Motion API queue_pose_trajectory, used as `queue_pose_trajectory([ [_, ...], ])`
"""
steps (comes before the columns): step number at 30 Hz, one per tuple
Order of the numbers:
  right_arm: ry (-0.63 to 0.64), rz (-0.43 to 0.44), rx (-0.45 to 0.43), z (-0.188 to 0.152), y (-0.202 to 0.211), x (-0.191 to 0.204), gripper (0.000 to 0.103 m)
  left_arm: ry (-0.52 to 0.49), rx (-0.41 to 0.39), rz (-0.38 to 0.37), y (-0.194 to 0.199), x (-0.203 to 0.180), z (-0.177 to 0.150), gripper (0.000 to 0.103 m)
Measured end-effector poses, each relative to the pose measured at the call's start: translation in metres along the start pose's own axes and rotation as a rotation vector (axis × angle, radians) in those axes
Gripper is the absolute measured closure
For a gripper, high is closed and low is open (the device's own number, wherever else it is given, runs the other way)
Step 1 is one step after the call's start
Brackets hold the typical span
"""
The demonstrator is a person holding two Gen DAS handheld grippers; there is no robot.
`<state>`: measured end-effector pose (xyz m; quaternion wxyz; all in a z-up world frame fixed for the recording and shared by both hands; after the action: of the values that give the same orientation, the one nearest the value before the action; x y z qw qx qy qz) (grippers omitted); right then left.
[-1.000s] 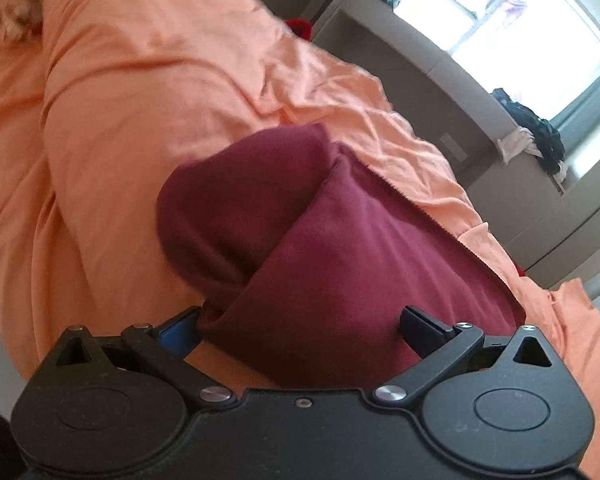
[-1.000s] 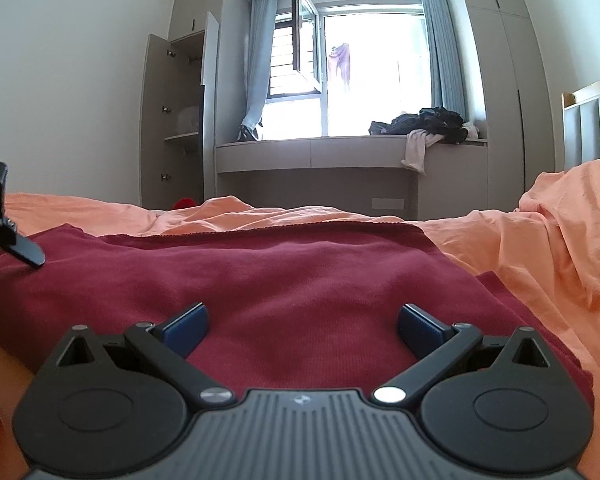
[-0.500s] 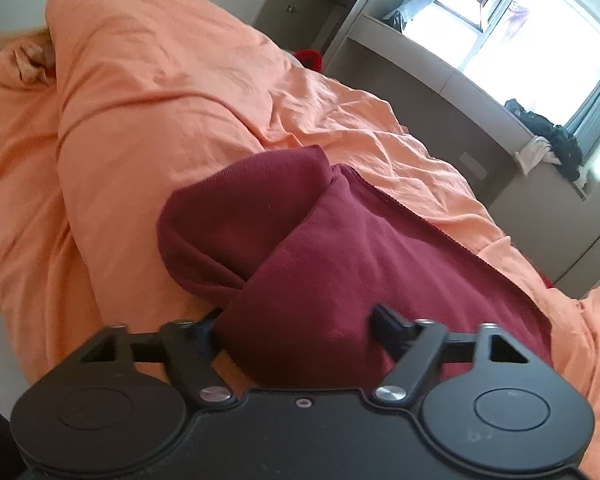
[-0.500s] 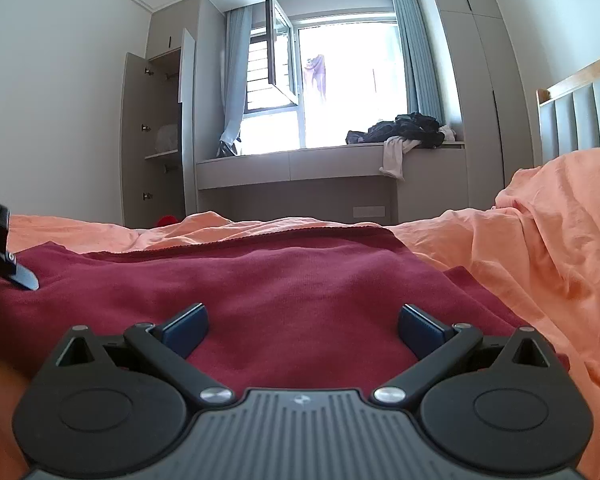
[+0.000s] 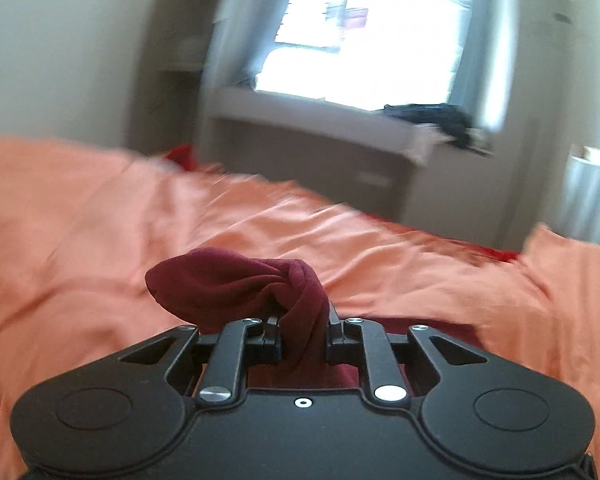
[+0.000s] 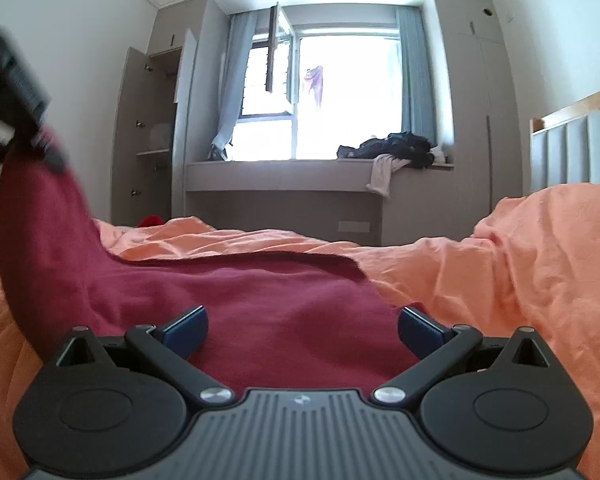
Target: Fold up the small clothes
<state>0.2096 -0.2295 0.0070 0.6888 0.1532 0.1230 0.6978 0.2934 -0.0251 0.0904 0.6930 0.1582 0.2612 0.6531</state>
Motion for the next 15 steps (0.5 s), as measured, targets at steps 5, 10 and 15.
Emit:
queue_pose_trajectory([
  [5,-0.023,-0.058,-0.062,-0.007,0.031,-0.025,0.0,-0.189,-0.025,-0.146,0.01,-0.071,0.013,0.084],
  [10,-0.055,-0.121,-0.113,-0.016,0.062,-0.066,0.0,-0.333,0.029,-0.29,0.01,-0.135,-0.008,0.084],
  [15,-0.079,-0.215,-0.063,-0.034,0.078,-0.107,0.0,-0.45,0.129,-0.376,-0.002,-0.165,-0.057,0.083],
])
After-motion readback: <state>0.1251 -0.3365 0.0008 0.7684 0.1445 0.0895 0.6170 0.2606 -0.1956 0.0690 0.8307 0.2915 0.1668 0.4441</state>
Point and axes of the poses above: each gripper's, at about its wrist camera, not at the fingertips, and y roughly against the way its jaws point, x to its left, z to its top, the point moved 6 cm from there along -y, roughly the way its jaws point, and after that the axes turned 15 degrees about x, right-handed, at the moved point
